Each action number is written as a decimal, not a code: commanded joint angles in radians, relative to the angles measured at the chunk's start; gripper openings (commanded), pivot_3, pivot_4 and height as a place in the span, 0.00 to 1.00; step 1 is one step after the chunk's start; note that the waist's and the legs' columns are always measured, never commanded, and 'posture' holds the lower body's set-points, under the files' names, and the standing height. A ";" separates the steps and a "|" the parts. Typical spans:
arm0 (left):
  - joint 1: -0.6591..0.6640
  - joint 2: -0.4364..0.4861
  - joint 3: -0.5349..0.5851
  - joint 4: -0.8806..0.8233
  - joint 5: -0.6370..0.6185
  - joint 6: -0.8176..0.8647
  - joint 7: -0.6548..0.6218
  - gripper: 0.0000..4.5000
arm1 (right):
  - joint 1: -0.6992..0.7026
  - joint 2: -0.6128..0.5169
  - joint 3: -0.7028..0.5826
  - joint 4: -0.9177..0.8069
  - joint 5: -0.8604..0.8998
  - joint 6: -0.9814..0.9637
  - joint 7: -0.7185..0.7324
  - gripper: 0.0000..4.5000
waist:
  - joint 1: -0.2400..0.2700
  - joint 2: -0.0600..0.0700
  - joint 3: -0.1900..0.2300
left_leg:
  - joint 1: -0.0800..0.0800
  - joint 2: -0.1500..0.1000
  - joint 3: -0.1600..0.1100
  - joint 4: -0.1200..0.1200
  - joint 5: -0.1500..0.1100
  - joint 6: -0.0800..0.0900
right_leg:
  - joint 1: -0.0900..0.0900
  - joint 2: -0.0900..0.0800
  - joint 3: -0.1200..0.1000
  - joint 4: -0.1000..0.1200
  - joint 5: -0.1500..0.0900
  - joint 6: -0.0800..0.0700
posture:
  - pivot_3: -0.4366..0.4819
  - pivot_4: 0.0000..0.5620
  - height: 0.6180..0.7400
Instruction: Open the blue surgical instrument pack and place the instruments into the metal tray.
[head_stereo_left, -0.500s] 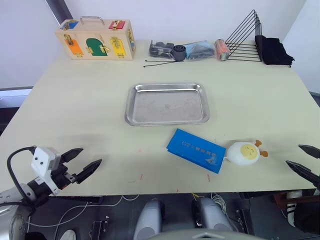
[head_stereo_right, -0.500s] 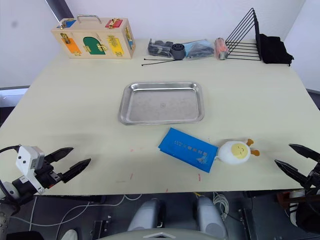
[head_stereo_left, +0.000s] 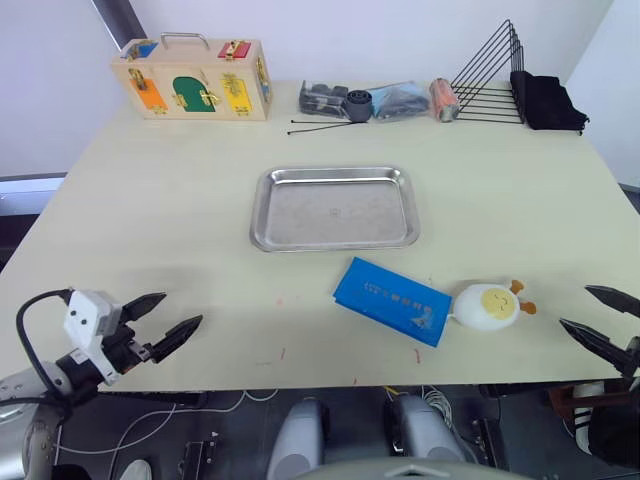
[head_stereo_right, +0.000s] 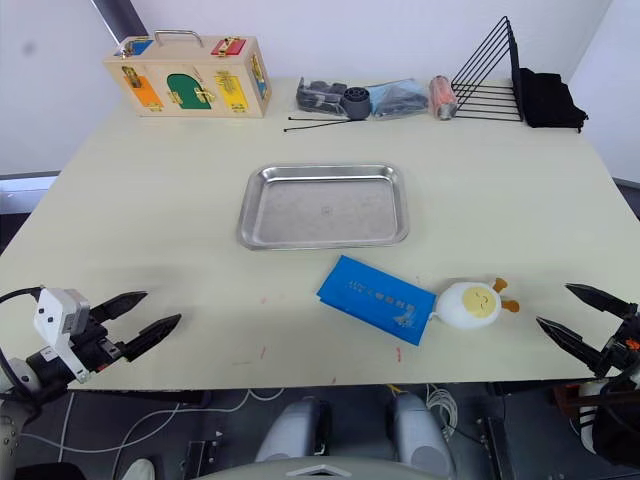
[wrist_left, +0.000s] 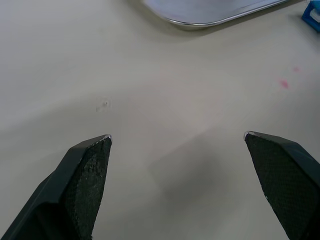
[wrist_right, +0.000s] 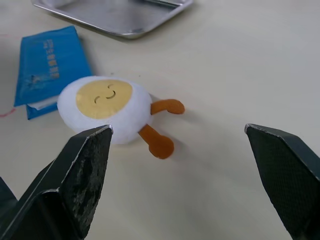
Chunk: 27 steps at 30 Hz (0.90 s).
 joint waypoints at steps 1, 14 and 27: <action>-0.026 0.029 -0.023 0.003 0.011 -0.027 -0.034 1.00 | 0.013 -0.005 -0.007 -0.104 0.066 0.061 -0.013 0.99 | 0.000 0.000 0.000 | 0.000 0.000 0.000 0.000 0.000 0.000 | 0.000 0.000 0.000 0.000 0.000 0.000 | 0.48 0.27 1.00; -0.332 0.072 -0.293 0.047 0.005 0.018 -0.225 0.71 | 0.114 0.016 0.143 -0.441 0.067 0.134 -0.073 0.81 | 0.007 0.000 0.000 | -0.001 -0.001 -0.002 0.001 0.000 0.000 | 0.000 0.000 -0.002 0.001 0.000 0.000 | 0.48 0.27 1.00; -0.564 -0.033 -0.501 0.234 0.106 -0.098 -0.296 0.00 | 0.179 0.137 0.347 -0.386 -0.178 0.005 -0.219 0.01 | 0.007 0.000 0.000 | -0.003 -0.001 -0.003 0.006 0.000 0.000 | 0.001 0.002 -0.003 0.002 0.000 0.000 | 0.48 0.27 1.00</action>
